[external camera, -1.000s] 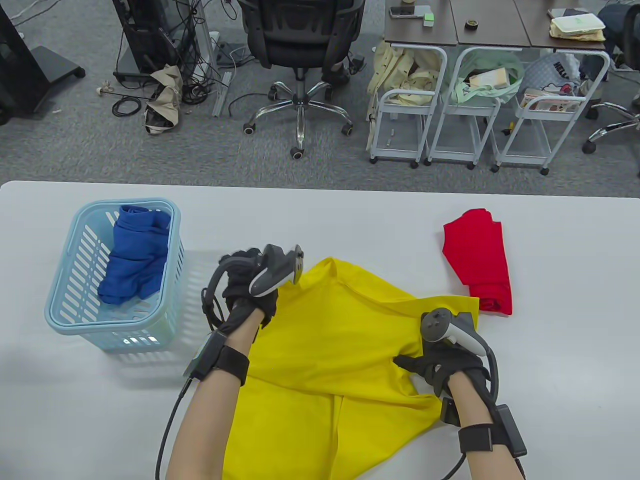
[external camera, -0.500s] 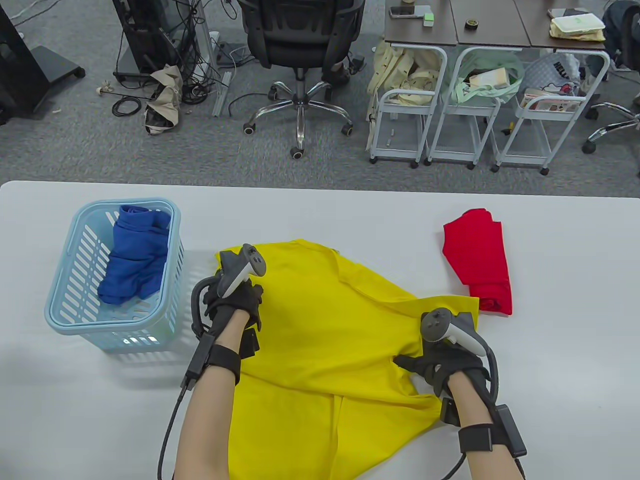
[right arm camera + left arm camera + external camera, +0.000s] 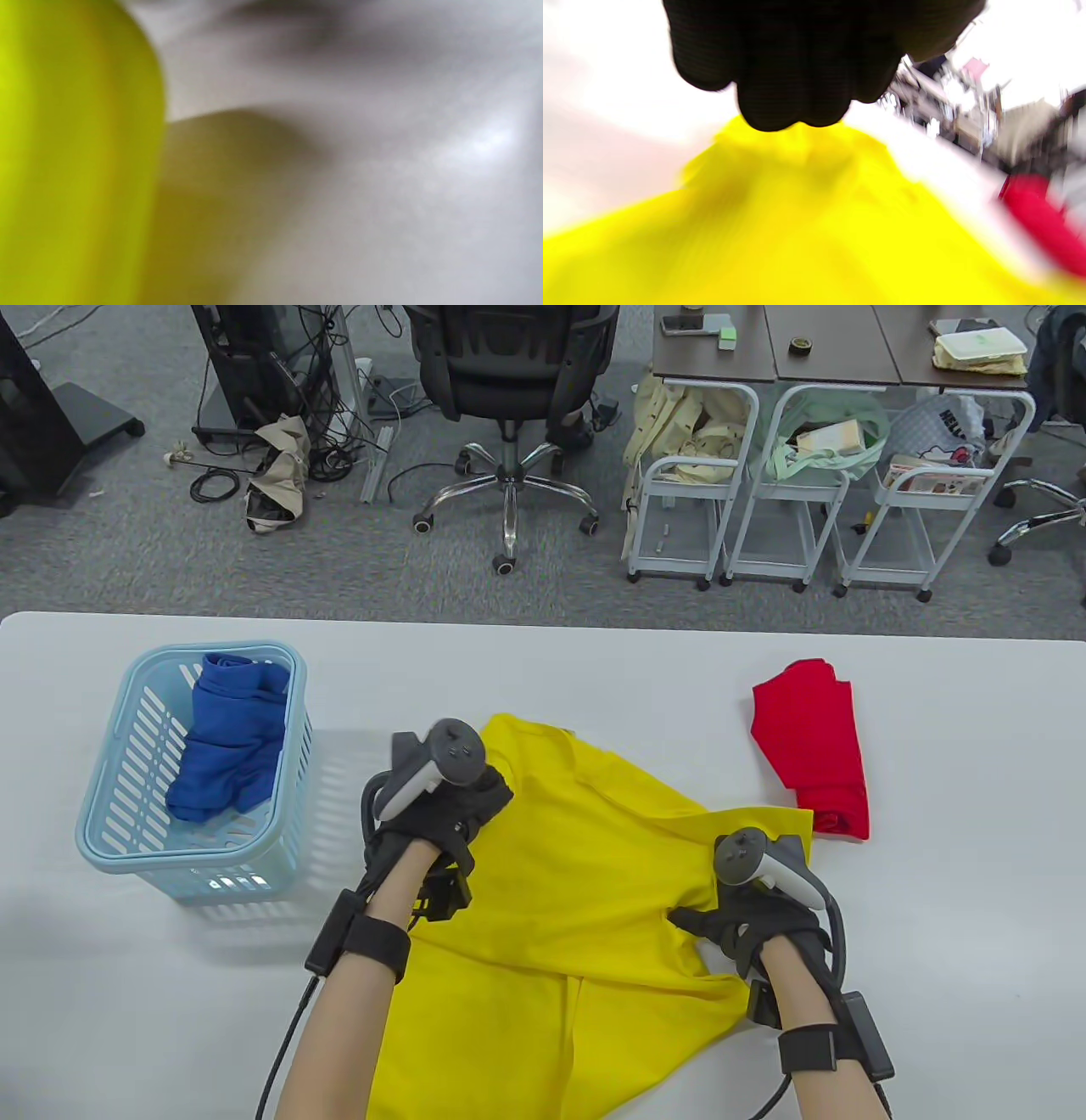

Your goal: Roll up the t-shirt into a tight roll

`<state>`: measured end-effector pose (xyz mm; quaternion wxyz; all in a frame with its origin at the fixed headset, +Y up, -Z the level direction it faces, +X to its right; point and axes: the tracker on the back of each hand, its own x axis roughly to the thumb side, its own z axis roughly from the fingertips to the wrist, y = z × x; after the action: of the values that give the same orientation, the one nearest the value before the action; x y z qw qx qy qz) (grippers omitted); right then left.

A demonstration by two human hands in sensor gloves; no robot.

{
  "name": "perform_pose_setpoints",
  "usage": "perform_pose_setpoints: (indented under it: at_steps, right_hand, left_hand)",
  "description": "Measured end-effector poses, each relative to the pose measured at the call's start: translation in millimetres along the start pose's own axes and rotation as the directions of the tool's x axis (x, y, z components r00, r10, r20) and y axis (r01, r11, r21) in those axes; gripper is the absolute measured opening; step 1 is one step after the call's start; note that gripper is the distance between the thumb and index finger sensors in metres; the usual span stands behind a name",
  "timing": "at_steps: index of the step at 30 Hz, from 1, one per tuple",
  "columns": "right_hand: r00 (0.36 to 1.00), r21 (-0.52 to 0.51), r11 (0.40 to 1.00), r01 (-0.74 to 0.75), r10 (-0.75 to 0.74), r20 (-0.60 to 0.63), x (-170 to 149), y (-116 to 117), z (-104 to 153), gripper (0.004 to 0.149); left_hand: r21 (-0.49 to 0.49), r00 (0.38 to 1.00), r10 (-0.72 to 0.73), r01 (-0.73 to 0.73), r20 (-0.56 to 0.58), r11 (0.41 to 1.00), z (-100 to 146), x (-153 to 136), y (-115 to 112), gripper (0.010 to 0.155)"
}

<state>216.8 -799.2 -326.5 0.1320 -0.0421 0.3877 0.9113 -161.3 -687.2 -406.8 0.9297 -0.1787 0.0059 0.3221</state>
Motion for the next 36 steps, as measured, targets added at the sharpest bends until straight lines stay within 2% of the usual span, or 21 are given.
perform_pose_setpoints:
  at_steps: [1, 2, 4, 5, 8, 10, 11, 14, 15, 17, 19, 20, 21, 22, 25, 27, 28, 30, 31, 33, 36]
  right_hand:
    - [1.000, 0.000, 1.000, 0.000, 0.000, 0.000, 0.1, -0.1, -0.1, 0.106]
    - [1.000, 0.000, 1.000, 0.000, 0.000, -0.001, 0.0, -0.1, 0.0, 0.106]
    - [1.000, 0.001, 1.000, 0.001, -0.001, 0.000, 0.1, -0.1, -0.1, 0.106]
    - [1.000, 0.002, 1.000, 0.002, -0.002, 0.000, 0.1, -0.1, -0.2, 0.106]
    - [1.000, 0.001, 1.000, 0.002, -0.002, 0.001, 0.0, 0.1, -0.2, 0.106]
    - [1.000, 0.000, 1.000, 0.002, -0.002, 0.002, 0.0, 0.2, -0.4, 0.106]
    - [1.000, 0.000, 1.000, 0.002, -0.002, 0.002, 0.0, 0.3, -0.5, 0.106]
    - [1.000, 0.001, 1.000, 0.003, -0.003, 0.003, -0.1, 0.4, -0.6, 0.106]
    - [1.000, 0.001, 1.000, 0.003, -0.003, 0.003, -0.1, 0.4, -0.7, 0.106]
    - [1.000, 0.002, 1.000, 0.002, -0.002, 0.001, 0.0, 0.4, -0.7, 0.106]
    - [1.000, 0.002, 1.000, 0.001, -0.001, -0.001, 0.1, 0.2, -0.7, 0.106]
    - [1.000, 0.001, 1.000, 0.000, 0.000, -0.002, 0.1, 0.1, -0.7, 0.106]
    - [1.000, 0.001, 1.000, 0.000, 0.000, -0.003, 0.1, 0.1, -0.6, 0.106]
    - [1.000, 0.000, 1.000, -0.001, 0.001, -0.004, 0.2, 0.1, -0.7, 0.106]
    - [1.000, -0.004, 1.000, -0.004, 0.004, -0.006, 0.4, -0.2, -0.6, 0.106]
    - [1.000, -0.006, 1.000, -0.004, 0.004, -0.007, 0.4, -0.3, -0.7, 0.106]
    - [1.000, -0.009, 1.000, -0.006, 0.006, -0.008, 0.5, -0.4, -0.5, 0.106]
    - [1.000, -0.019, 1.000, -0.013, 0.013, -0.012, 1.0, -0.8, 0.1, 0.106]
    - [1.000, -0.025, 1.000, -0.018, 0.017, -0.016, 1.1, -1.0, 0.5, 0.106]
    - [1.000, -0.030, 0.999, -0.019, 0.019, -0.016, 0.8, -1.2, 0.3, 0.105]
    - [1.000, -0.042, 0.999, -0.016, 0.016, -0.020, 0.4, -3.1, 1.6, 0.103]
  left_hand:
    - [0.075, 0.999, 0.012, -0.008, -0.052, 0.997, 0.4, -4.8, 8.7, 0.046]
    - [0.106, 0.981, -0.142, 0.156, -0.134, 0.982, -0.6, -8.5, 13.2, 0.046]
    - [0.028, 0.876, -0.418, 0.436, -0.239, 0.899, -5.3, -14.7, 7.5, 0.052]
    - [-0.088, 0.830, -0.500, 0.495, -0.247, 0.864, -8.7, -19.6, -1.7, 0.058]
    - [-0.259, 0.857, -0.470, 0.414, -0.214, 0.873, -16.0, -34.5, -31.0, 0.078]
    - [-0.196, 0.877, -0.410, 0.370, -0.248, 0.908, -20.2, -40.4, -41.4, 0.085]
    - [-0.142, 0.878, -0.407, 0.383, -0.252, 0.913, -23.4, -41.4, -43.5, 0.081]
    - [-0.062, 0.905, -0.360, 0.355, -0.229, 0.933, -28.1, -37.7, -41.6, 0.041]
    - [-0.036, 0.893, -0.372, 0.376, -0.255, 0.926, -27.1, -34.1, -38.7, 0.040]
    - [0.004, 0.781, -0.542, 0.571, -0.312, 0.821, -20.8, -18.5, -26.1, 0.040]
    - [0.169, 0.479, -0.743, 0.874, -0.468, 0.457, -4.9, 5.0, -5.6, 0.041]
    - [0.207, 0.374, -0.750, 0.927, -0.546, 0.312, 1.4, 12.6, 2.5, 0.043]
    - [0.204, 0.299, -0.751, 0.954, -0.589, 0.219, 7.5, 18.6, 11.1, 0.050]
    - [0.187, 0.275, -0.751, 0.961, -0.601, 0.202, 11.4, 21.4, 17.6, 0.058]
    - [0.189, 0.384, -0.745, 0.922, -0.545, 0.337, 18.7, 17.2, 25.9, 0.054]
    - [0.134, 0.497, -0.777, 0.864, -0.387, 0.486, 14.4, 4.3, 16.5, 0.054]
    - [0.074, 0.597, -0.738, 0.790, -0.316, 0.608, 9.1, -7.9, 6.1, 0.054]
    - [-0.080, 0.760, -0.628, 0.625, -0.168, 0.777, -5.5, -34.6, -14.1, 0.060]
    - [-0.159, 0.808, -0.560, 0.538, -0.182, 0.828, -11.6, -49.9, -25.2, 0.065]
    - [-0.304, 0.824, -0.521, 0.449, -0.224, 0.840, -22.5, -78.3, -42.4, 0.071]
    - [-0.245, 0.703, -0.657, 0.610, -0.271, 0.754, -27.4, -86.1, -49.1, 0.074]
